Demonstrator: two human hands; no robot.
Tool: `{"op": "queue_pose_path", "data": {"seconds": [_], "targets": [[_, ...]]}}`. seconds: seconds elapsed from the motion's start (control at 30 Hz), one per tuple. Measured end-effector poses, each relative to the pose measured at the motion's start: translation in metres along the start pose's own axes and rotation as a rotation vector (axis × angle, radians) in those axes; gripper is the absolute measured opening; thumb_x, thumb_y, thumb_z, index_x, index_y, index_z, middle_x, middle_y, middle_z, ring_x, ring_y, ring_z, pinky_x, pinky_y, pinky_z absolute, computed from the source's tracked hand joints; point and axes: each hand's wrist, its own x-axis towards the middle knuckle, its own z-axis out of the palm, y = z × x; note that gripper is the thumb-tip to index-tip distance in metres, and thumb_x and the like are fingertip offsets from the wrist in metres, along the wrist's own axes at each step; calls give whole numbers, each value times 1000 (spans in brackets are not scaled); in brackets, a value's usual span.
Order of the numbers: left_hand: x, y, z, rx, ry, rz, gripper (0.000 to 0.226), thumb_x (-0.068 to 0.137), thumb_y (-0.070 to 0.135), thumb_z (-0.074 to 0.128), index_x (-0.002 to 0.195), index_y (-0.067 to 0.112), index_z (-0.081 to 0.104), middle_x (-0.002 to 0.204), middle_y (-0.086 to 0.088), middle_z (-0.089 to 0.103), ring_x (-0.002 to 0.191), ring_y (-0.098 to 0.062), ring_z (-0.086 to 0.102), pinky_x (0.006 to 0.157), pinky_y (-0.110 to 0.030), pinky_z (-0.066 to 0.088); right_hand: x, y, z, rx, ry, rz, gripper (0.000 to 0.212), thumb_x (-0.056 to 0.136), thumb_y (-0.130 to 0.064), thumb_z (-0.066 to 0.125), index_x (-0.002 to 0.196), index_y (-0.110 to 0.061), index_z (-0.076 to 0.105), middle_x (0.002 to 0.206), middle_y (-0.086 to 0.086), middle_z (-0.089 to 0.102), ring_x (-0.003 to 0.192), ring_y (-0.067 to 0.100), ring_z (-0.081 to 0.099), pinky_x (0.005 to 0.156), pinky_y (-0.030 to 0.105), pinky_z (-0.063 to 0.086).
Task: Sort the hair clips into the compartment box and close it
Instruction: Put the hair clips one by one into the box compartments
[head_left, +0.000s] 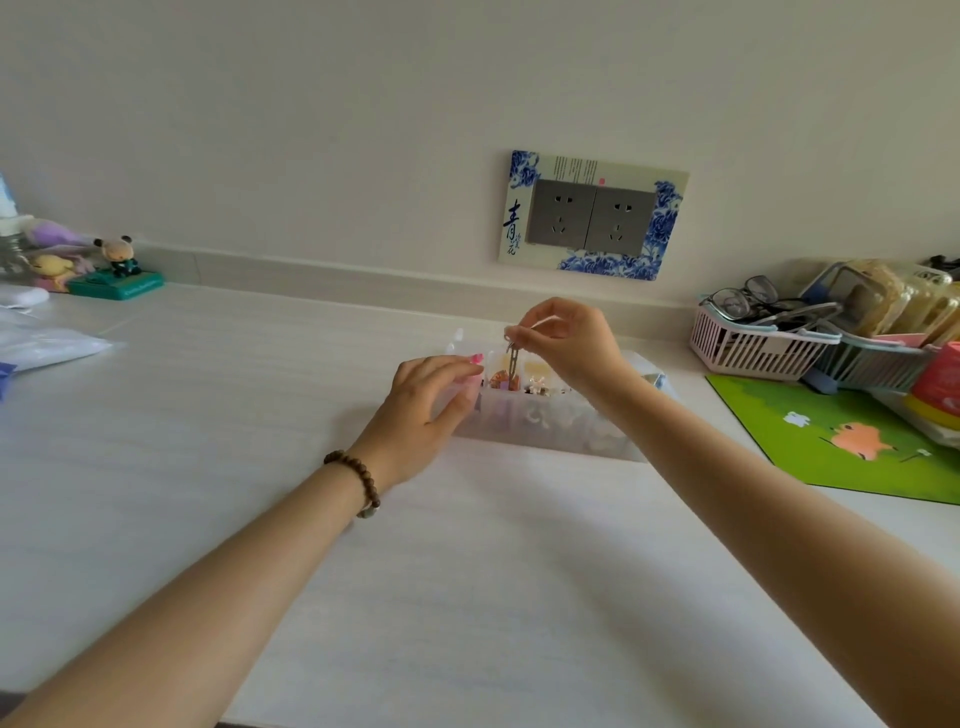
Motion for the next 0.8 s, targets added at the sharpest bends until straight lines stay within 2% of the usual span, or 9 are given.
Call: {"op": "queue_pose_path", "data": {"seconds": [0.07,0.13,0.23,0.33,0.47,0.6,0.7,0.8], "targets": [[0,1,0,-3,5,2,34,93,33,40,124,25,52,130,16,48,122,-5,30,99,-13,20,5,5,6,-56,-37,20,17,76,-25,75,74,-17,61,77,4,74,66,30,65,56,28,48],[0,0,0,4,4,0,34,93,34,40,124,26,51,130,15,48,122,-4,29,100,-17,21,7,10,8,-95,-62,42,17,76,-27,75,72,-18,60,72,-2,73,69,31,65,61,33,49],[1,-1,1,13,8,8,34,93,34,40,124,26,51,130,14,48,123,-5,29,102,-20,22,8,15,5,-119,-52,47,18,76,-28,75,70,-20,60,72,-4,72,69,18,66,61,28,47],[1,-2,1,19,9,8,34,93,35,40,124,27,52,131,14,48,123,-5,30,102,-21,23,9,17,-6,-143,-11,49,18,76,-30,74,70,-20,60,71,-5,72,66,16,66,55,24,46],[0,-2,2,23,16,18,32,93,34,41,122,27,53,131,16,48,123,-5,29,100,-12,20,7,24,-17,-165,-14,55,20,77,-33,72,71,-20,59,62,-11,70,50,4,56,42,13,39],[0,-1,2,27,13,14,33,93,33,40,122,26,53,131,16,47,123,-4,28,96,-1,15,9,28,-21,-127,5,33,18,80,-28,71,70,-20,59,65,-10,70,58,4,63,59,21,46],[-1,-1,2,36,13,8,33,92,34,40,122,26,53,131,16,47,124,-4,28,97,-2,15,10,27,-24,-119,-47,2,15,80,-24,71,71,-19,60,67,-7,69,57,-3,63,63,14,50],[-1,0,2,39,20,12,33,92,35,40,122,26,54,130,16,47,124,-4,29,97,-3,15,11,26,-28,-63,13,-49,14,81,-19,70,71,-17,60,66,-5,67,52,-7,61,59,6,48]]}}
